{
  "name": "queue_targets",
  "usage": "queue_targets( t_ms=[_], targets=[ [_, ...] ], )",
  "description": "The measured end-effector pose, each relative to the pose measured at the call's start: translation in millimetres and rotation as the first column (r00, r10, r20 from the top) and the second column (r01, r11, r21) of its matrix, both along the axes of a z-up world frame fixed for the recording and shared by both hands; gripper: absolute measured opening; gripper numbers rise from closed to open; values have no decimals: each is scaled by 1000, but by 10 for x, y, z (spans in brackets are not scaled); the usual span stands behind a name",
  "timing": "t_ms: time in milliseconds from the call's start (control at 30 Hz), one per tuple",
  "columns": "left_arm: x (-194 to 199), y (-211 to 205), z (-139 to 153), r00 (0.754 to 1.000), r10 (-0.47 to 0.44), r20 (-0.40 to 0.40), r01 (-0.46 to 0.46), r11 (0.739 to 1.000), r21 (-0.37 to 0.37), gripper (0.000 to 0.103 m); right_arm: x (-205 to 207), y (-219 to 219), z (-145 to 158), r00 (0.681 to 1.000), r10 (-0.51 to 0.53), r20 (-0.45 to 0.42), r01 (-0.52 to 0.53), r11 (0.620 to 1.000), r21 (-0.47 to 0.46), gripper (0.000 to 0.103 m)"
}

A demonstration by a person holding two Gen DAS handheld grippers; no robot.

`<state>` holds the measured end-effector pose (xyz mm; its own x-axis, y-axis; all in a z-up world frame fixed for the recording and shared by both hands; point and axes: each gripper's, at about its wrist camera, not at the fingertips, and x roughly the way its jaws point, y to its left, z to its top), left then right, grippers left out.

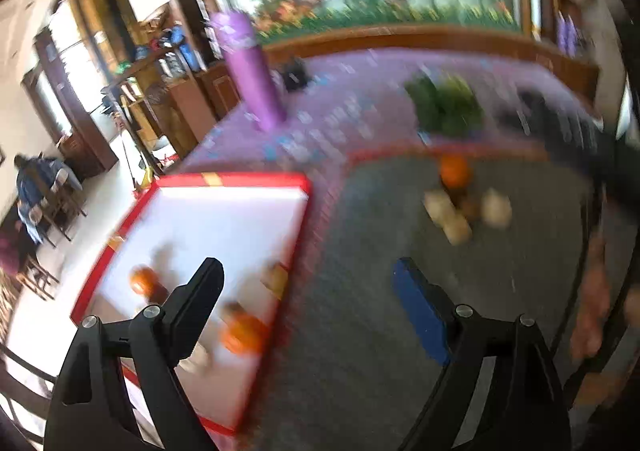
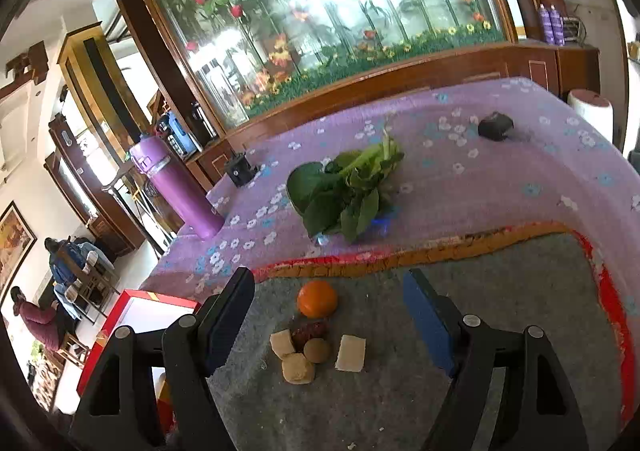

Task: Organize fruits
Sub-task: 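Grasp a pale cube with the left tool while the right tool grasps another pale cube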

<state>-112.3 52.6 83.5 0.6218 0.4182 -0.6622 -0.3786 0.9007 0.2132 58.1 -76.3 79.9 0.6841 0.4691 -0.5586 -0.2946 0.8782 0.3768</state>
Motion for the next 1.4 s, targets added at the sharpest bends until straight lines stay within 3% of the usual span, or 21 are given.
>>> queue_targets(
  t_ms=[133, 200, 267, 333, 400, 467, 533, 600, 800, 900, 1167, 1267, 1300, 1400],
  targets=[
    [33, 257, 413, 989, 48, 141, -62, 993, 97, 87, 23, 27, -18, 1000, 11, 12, -10, 999, -51, 79],
    [71, 249, 604, 977, 9, 212, -55, 975, 216, 87, 79, -51, -33, 999, 36, -8, -36, 999, -1, 79],
    [122, 187, 709, 972, -65, 227, -12, 946, 323, 88, 154, -148, -21, 998, 56, -15, -56, 998, 27, 79],
    [130, 171, 707, 963, -115, 244, 21, 933, 360, 93, 236, -222, -37, 995, 88, -47, -86, 995, 53, 79],
    [124, 235, 615, 958, -146, 248, 62, 947, 316, 103, 315, -275, -90, 984, 147, -103, -134, 984, 118, 79],
    [144, 340, 471, 960, -162, 227, 109, 967, 229, 103, 387, -281, -171, 961, 217, -173, -190, 968, 162, 76],
    [206, 417, 262, 967, -195, 164, 181, 978, 100, 103, 420, -267, -221, 950, 234, -205, -206, 967, 151, 75],
    [219, 435, 142, 968, -216, 131, 214, 976, 31, 103, 451, -257, -258, 949, 225, -221, -205, 972, 111, 68],
    [267, 240, -46, 958, -267, 109, 269, 963, 0, 103, 540, -187, -532, 899, 248, -361, -232, 969, 87, 53],
    [365, 49, -187, 954, -293, 62, 293, 956, 10, 103, 545, -137, -611, 880, 260, -397, -246, 965, 88, 53],
    [598, -216, -429, 943, -334, 9, 334, 942, -13, 103, 529, -152, -623, 880, 250, -403, -229, 968, 101, 52],
    [671, -287, -468, 936, -353, -4, 351, 933, -72, 100, 536, -140, -625, 885, 236, -402, -218, 972, 91, 45],
    [693, -314, -482, 933, -359, -8, 358, 931, -77, 98, 536, -118, -631, 885, 234, -403, -218, 972, 84, 38],
    [798, -399, -570, 932, -360, -39, 357, 932, -64, 92, 531, -88, -642, 885, 230, -405, -221, 973, 68, 31]
  ],
)
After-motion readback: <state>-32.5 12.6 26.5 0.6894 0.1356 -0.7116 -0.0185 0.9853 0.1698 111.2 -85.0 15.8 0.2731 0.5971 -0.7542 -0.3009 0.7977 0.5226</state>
